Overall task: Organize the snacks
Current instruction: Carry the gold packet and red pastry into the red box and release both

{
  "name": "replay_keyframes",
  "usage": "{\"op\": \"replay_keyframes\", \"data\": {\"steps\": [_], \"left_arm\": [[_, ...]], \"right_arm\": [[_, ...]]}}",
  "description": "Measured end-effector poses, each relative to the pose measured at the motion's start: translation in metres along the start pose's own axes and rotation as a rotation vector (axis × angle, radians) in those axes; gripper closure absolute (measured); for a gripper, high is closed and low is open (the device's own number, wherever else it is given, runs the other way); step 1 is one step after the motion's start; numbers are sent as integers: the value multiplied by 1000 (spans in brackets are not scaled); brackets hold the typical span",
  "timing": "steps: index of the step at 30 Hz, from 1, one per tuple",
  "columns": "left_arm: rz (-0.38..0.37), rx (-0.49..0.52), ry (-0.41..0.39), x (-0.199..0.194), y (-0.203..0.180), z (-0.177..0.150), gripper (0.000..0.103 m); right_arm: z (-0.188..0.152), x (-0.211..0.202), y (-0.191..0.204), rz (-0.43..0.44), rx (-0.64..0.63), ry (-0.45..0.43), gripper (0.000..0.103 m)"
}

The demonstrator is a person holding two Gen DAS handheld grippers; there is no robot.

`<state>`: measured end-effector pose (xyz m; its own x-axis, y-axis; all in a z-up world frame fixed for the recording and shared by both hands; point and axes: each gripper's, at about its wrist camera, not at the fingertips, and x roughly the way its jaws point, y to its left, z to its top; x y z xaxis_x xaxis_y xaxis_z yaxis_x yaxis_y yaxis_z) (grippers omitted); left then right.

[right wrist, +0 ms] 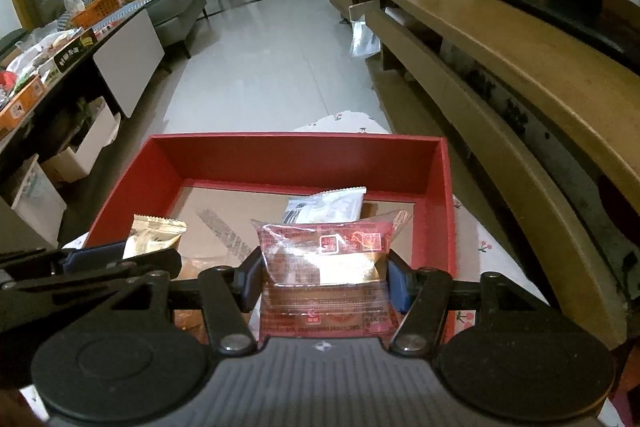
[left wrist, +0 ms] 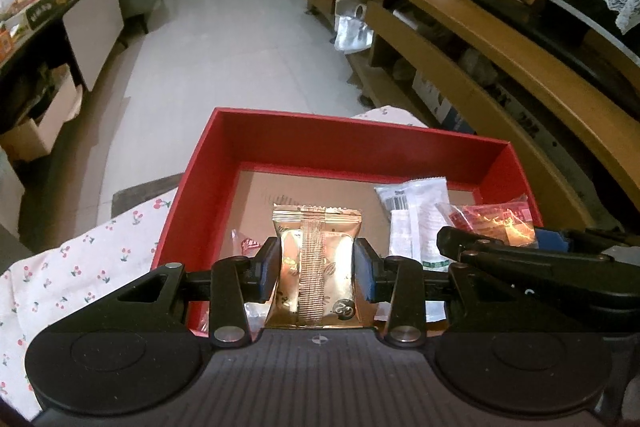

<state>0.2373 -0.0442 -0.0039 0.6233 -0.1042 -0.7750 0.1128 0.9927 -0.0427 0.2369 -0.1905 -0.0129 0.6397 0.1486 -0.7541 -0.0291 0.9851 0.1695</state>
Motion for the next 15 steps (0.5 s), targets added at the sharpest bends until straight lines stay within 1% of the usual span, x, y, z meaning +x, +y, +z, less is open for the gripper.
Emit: {"op": "replay_keyframes", "data": {"steps": [3,6,10,15], "left_arm": [[0,-2,4,2,0,-1,56],[0,-1,0,1,0,-1,53],[-1,-9,-1,0,1,-1,45],[0,-8,-3,-2,-1,-1,43]], "right_arm": [[-1,3,0,0,-4,0,34],[-2,3,-1,-3,0,-5,32],[-1,2,-1,-10,3,-5,31],[0,5,-2,-11,4,9,31]]}}
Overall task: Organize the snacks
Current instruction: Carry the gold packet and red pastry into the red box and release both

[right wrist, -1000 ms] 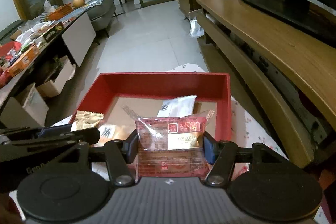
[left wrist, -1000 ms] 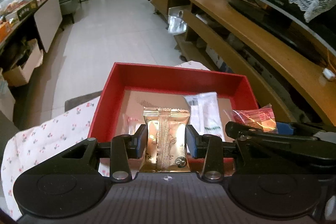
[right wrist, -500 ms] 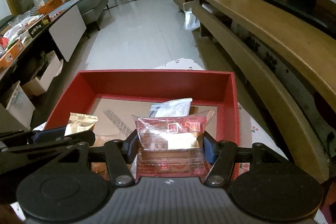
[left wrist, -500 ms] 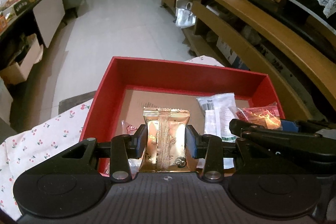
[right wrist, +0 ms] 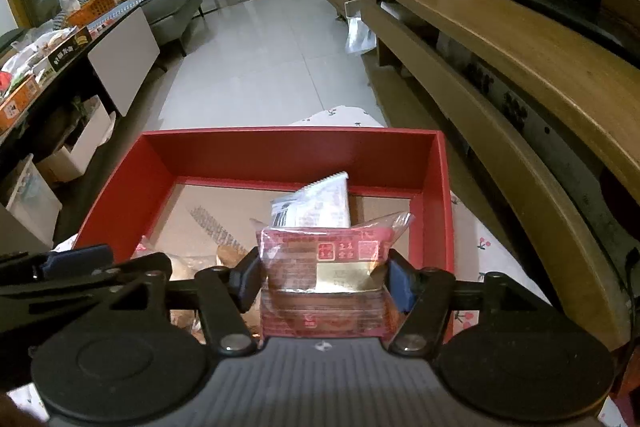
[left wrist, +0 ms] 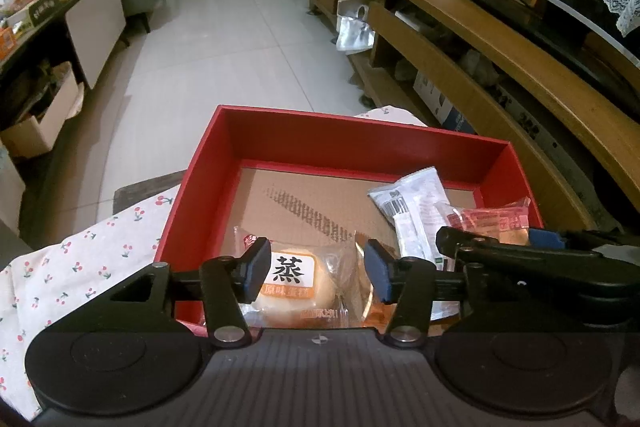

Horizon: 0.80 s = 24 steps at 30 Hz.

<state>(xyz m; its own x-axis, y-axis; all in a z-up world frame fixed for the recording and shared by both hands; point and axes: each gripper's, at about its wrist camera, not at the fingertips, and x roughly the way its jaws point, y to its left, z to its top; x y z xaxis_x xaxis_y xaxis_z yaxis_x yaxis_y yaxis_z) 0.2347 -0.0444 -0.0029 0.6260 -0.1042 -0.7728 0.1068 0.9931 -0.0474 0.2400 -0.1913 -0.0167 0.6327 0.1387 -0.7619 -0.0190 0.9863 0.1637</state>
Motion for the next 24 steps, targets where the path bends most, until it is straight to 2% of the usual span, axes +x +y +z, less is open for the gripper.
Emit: {"op": "replay_keyframes", "data": {"steps": [11,24], "left_arm": [[-2,-2,-1,-8,1,-3,35],[0,-4,12,-41,7,-34,29]], "right_arm": [[3,-7,-2,4,2,-22,28],[-18,-38,11,21,-29,-37,28]]}}
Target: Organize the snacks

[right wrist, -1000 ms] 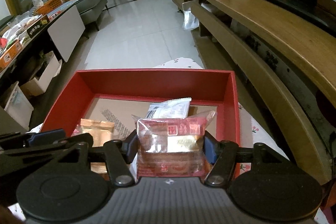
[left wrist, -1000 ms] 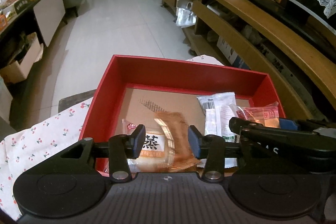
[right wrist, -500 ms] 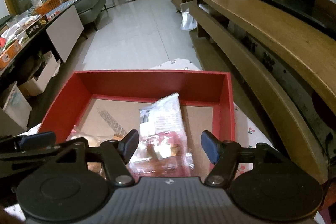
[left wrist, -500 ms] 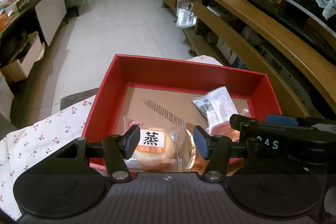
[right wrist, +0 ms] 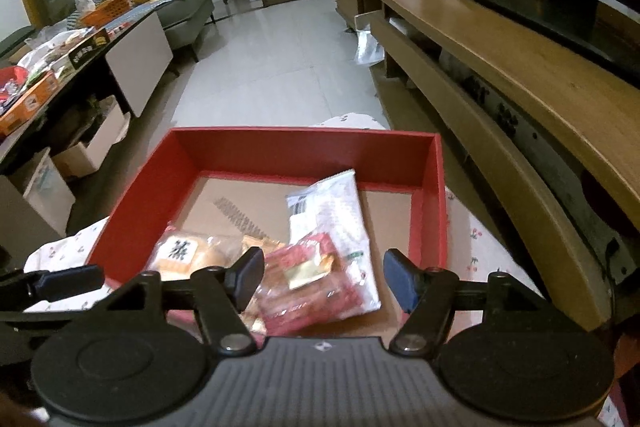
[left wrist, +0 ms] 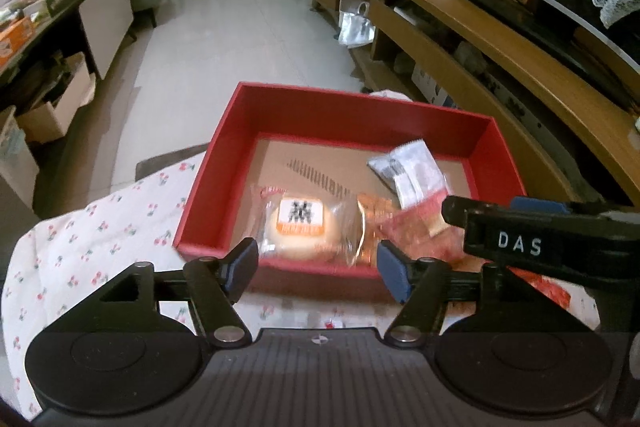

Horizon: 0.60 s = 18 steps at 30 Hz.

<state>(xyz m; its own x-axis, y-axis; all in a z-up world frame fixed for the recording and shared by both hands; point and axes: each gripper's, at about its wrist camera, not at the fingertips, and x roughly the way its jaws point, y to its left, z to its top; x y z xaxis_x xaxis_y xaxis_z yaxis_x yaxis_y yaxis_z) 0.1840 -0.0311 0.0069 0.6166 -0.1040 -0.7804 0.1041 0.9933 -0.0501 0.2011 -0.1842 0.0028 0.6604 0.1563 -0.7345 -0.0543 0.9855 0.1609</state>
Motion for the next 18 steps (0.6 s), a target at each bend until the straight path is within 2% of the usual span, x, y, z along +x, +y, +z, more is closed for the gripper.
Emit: {"op": "replay_keyframes", "data": {"steps": [5,11,18], "left_arm": [[8,11,29,-8,2,-21,29],[-11,-22,76,-14,11,-43,27],[-19,-21,146,-5,11,-68,21]], "right_arm": [[-15,-16,9,10,-21,5,28],[-32,-36,14,38,-14,13,28],[-55,-49,18,73,-16,63,28]]}}
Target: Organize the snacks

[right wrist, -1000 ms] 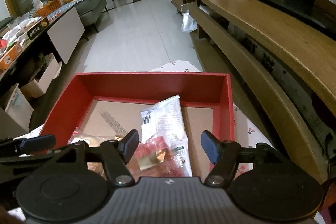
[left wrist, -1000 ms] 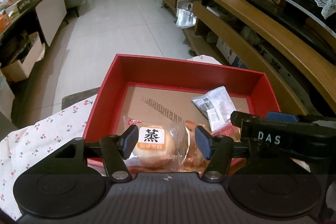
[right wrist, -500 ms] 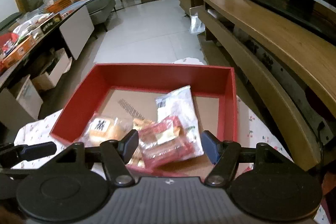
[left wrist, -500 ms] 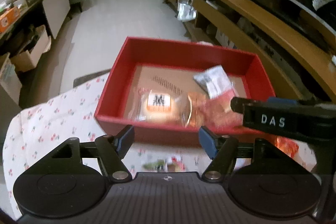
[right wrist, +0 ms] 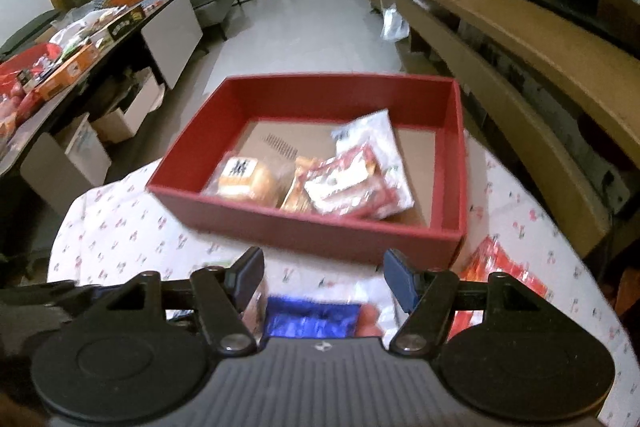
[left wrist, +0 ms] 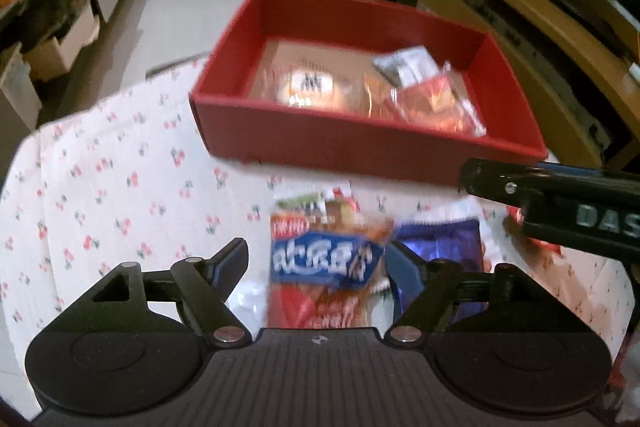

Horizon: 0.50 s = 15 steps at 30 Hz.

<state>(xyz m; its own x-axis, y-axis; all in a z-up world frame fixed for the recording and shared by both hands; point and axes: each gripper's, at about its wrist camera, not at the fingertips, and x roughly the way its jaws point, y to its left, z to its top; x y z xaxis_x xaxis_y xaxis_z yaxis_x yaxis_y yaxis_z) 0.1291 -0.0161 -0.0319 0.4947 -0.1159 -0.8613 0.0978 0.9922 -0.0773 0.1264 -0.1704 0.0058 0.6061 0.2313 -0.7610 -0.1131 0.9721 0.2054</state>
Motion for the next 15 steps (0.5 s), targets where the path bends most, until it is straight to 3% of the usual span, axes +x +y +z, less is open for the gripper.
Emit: {"op": "replay_keyframes", "data": {"steps": [7,15], "left_arm": [[9,12,58,17,-4,-11,18],[18,-23,82,20,2,-16,34]], "right_arm": [[-14,-4,0,10,2,37,28],[-18,7,-2,5,3,95,28]]}}
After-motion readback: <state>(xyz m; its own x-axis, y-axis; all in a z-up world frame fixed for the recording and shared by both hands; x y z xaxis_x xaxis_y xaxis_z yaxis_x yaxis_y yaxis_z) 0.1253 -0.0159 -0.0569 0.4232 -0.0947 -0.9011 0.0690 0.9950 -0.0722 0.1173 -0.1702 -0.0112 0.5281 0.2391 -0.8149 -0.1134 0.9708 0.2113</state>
